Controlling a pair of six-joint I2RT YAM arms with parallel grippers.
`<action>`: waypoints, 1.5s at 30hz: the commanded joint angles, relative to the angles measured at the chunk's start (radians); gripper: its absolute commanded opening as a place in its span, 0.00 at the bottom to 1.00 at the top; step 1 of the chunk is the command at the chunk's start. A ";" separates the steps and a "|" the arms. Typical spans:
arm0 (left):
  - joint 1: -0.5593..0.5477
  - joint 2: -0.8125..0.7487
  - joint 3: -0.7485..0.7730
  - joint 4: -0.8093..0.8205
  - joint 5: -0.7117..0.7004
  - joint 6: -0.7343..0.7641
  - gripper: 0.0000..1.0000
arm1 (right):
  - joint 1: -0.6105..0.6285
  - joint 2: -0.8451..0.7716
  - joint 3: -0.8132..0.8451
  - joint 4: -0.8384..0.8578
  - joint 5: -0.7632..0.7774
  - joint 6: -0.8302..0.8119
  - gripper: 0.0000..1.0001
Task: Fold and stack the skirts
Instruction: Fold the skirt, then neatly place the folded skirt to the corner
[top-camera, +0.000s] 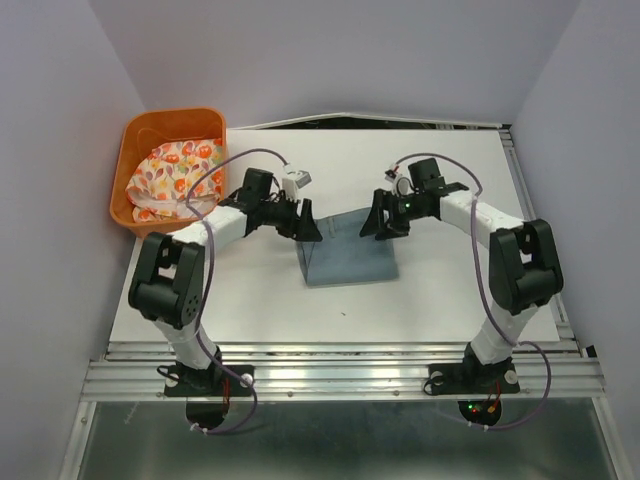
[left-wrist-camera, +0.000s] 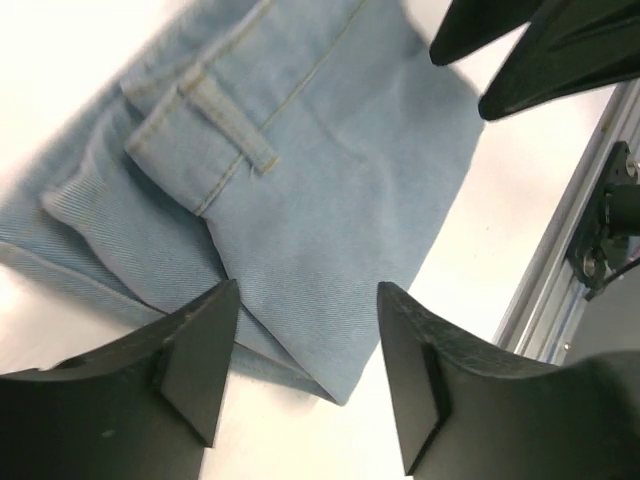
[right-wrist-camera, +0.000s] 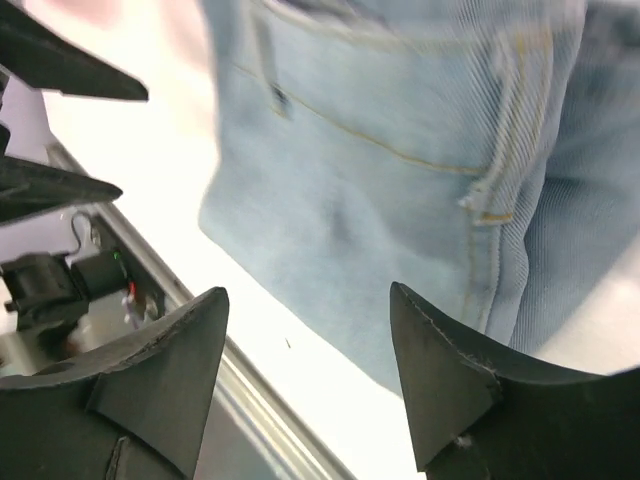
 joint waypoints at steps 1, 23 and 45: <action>0.008 -0.204 0.025 -0.025 -0.149 0.079 0.70 | 0.032 -0.178 0.113 -0.040 0.146 -0.039 0.71; 0.136 -0.540 0.028 -0.140 -0.612 0.002 0.92 | 0.369 0.124 0.161 -0.099 0.906 -0.014 1.00; 0.162 -0.456 0.077 -0.174 -0.331 0.079 0.92 | -0.419 0.535 0.598 -0.100 0.556 -0.651 1.00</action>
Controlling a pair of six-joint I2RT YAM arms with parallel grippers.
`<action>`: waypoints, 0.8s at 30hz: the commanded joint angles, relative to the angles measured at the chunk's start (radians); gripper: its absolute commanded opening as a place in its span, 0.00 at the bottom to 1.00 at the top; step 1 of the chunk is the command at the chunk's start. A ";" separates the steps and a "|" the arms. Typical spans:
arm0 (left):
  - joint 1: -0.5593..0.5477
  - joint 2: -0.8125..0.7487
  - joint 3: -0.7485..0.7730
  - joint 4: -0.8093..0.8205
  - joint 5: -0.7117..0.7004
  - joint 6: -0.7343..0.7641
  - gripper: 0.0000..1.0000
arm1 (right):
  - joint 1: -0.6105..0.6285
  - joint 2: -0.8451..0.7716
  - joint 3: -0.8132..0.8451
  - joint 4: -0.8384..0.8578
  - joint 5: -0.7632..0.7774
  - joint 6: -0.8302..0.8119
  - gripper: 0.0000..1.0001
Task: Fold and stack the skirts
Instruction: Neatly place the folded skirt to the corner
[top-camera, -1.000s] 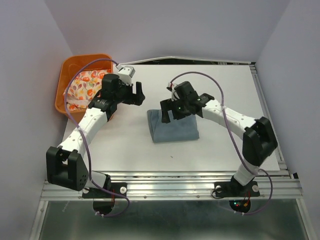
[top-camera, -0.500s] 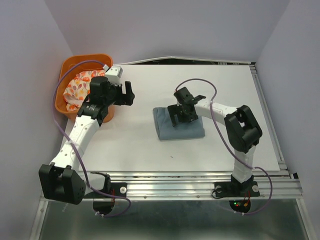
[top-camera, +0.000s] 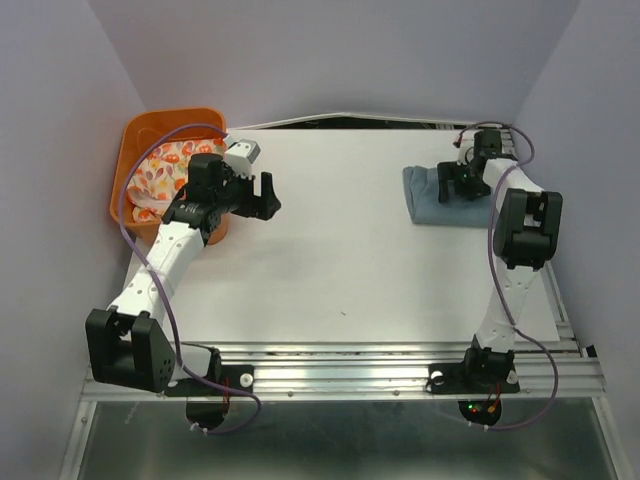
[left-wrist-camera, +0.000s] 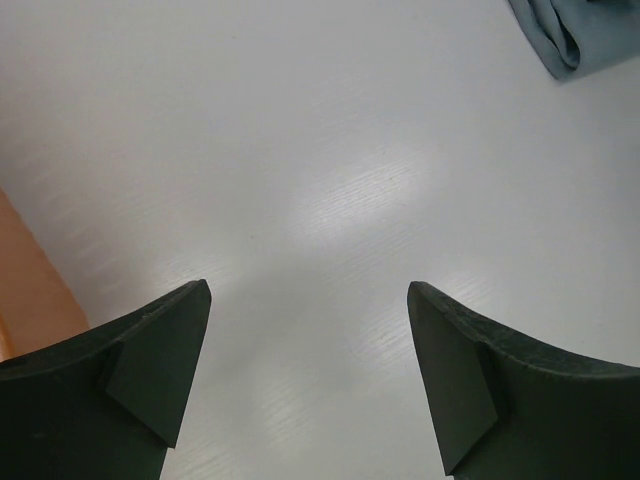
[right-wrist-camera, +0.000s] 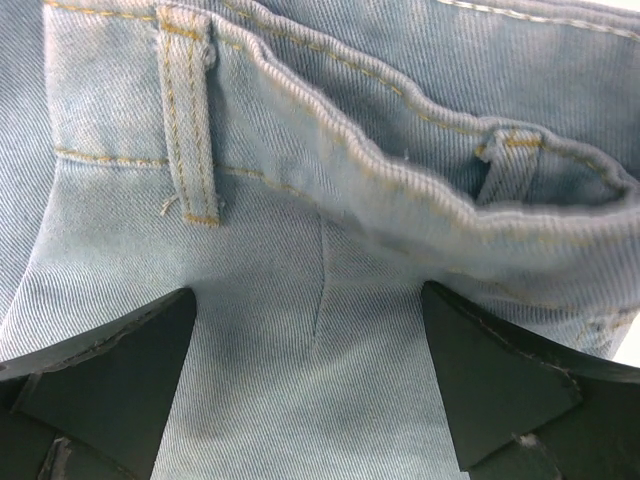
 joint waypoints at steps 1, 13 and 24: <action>0.013 -0.003 0.061 -0.010 0.079 0.033 0.92 | -0.059 0.253 0.203 -0.012 -0.064 -0.138 1.00; 0.040 -0.059 0.001 -0.010 0.088 0.064 0.92 | -0.071 0.573 0.719 -0.035 0.009 -0.077 1.00; 0.052 -0.019 0.070 -0.036 0.096 0.076 0.94 | -0.071 0.414 0.765 0.091 -0.078 -0.065 1.00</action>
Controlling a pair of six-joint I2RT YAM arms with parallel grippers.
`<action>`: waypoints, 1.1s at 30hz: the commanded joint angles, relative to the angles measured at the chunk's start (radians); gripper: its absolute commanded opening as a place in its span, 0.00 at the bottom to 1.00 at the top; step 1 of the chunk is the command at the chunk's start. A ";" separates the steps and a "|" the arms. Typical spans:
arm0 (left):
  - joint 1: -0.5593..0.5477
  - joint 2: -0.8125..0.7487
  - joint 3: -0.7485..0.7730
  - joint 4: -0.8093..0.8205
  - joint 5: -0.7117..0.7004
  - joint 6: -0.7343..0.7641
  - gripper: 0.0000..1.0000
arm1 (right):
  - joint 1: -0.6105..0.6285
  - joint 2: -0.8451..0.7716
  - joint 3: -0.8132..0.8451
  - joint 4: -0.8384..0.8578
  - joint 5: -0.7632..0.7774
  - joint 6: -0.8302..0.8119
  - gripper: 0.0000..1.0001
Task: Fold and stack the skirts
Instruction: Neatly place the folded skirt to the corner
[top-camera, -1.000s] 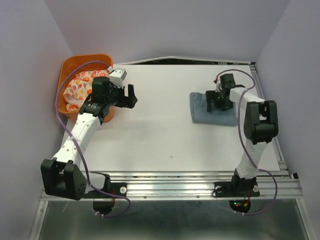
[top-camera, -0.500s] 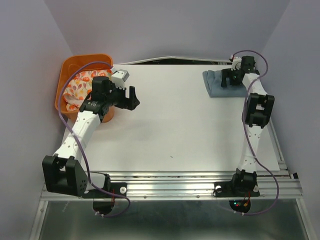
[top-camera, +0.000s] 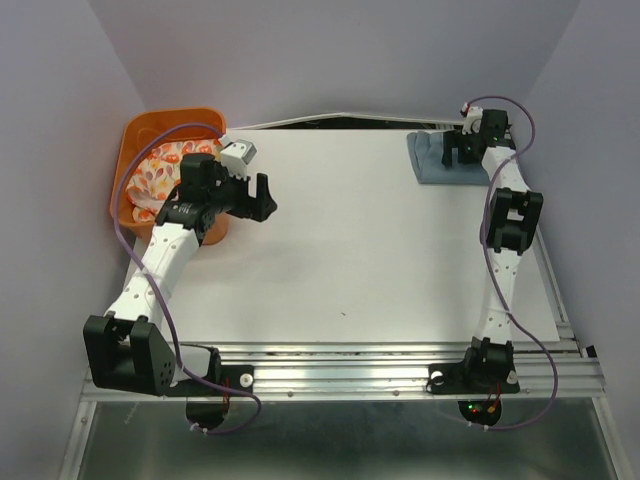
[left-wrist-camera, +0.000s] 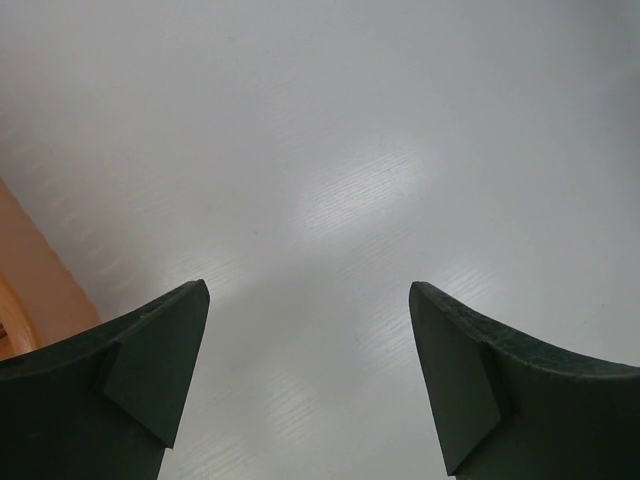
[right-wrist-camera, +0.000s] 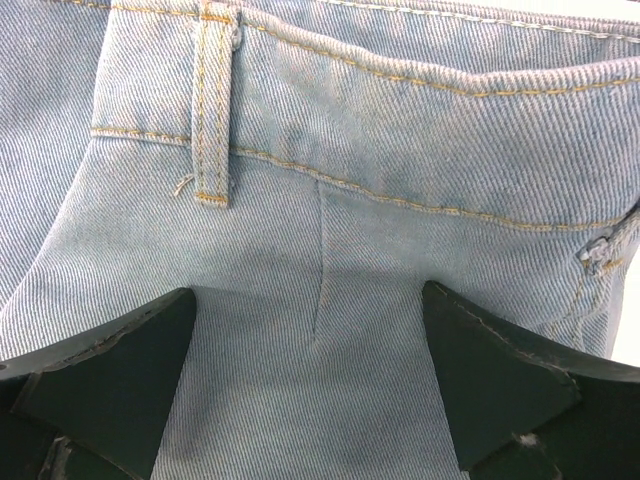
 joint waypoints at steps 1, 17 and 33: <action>0.012 -0.001 0.077 -0.001 0.023 0.023 0.94 | -0.005 -0.083 0.051 0.039 0.012 -0.008 1.00; 0.021 0.092 0.287 -0.055 -0.061 0.037 0.99 | 0.039 -0.581 -0.049 -0.065 -0.164 0.064 1.00; 0.007 0.050 0.157 -0.089 -0.023 0.206 0.99 | 0.079 -1.276 -1.238 -0.082 -0.297 0.120 1.00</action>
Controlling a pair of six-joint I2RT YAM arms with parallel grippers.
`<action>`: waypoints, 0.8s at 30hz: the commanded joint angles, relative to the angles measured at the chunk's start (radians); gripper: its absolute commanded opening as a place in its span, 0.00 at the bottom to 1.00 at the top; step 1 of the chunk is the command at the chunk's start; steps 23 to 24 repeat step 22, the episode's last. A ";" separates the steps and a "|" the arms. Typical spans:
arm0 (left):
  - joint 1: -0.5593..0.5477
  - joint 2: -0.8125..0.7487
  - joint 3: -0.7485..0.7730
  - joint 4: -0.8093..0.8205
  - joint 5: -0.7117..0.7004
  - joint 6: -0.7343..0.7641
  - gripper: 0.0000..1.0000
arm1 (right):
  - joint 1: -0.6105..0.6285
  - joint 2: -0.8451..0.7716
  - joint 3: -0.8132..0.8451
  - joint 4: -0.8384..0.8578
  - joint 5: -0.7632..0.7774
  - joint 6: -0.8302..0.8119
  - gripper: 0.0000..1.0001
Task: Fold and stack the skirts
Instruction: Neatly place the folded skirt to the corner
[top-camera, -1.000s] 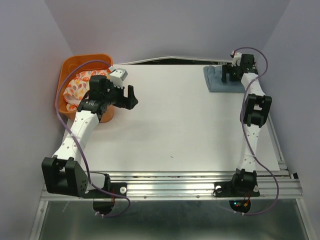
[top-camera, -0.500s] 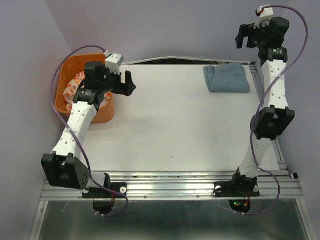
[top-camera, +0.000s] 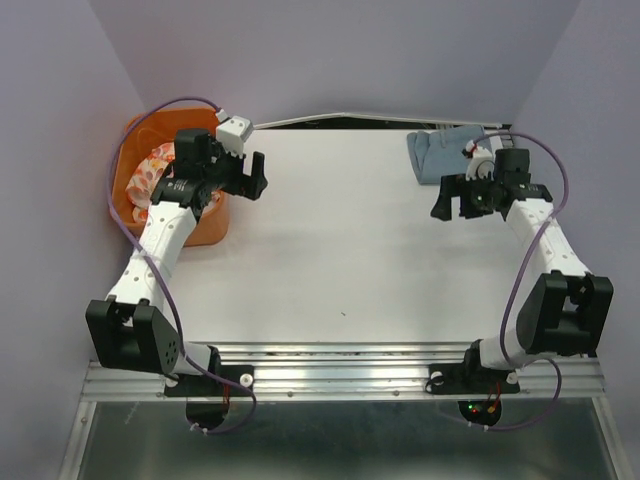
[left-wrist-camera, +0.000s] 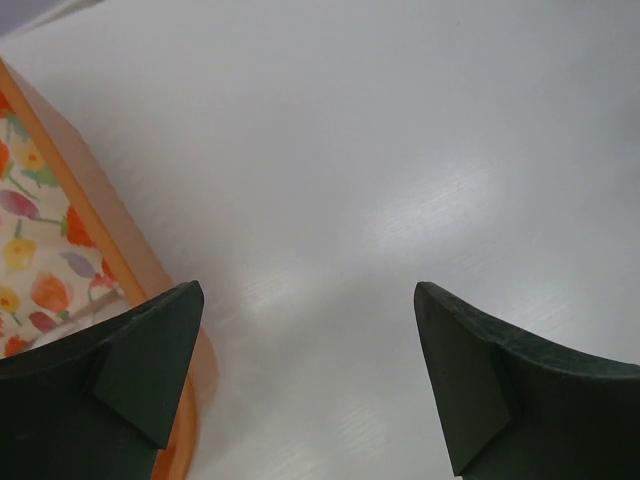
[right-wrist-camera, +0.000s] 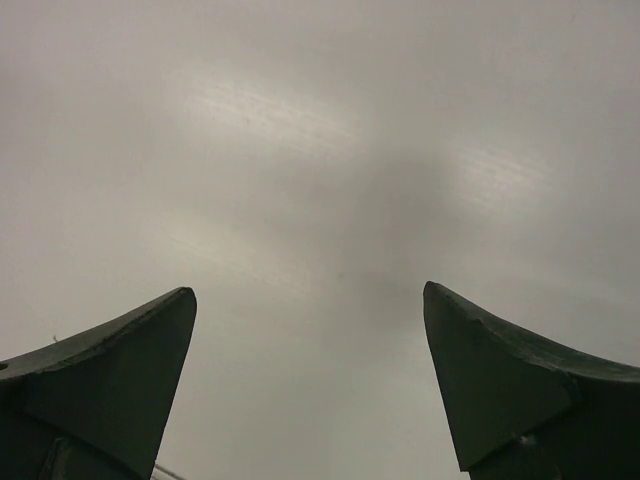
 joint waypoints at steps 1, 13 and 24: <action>-0.013 -0.089 -0.166 -0.018 0.087 0.097 0.99 | 0.006 -0.170 -0.153 0.060 -0.010 0.022 1.00; -0.030 -0.201 -0.372 0.036 0.031 0.099 0.99 | 0.006 -0.238 -0.291 0.088 0.002 0.052 1.00; -0.030 -0.221 -0.381 0.042 0.017 0.099 0.99 | 0.006 -0.260 -0.325 0.087 0.012 0.055 1.00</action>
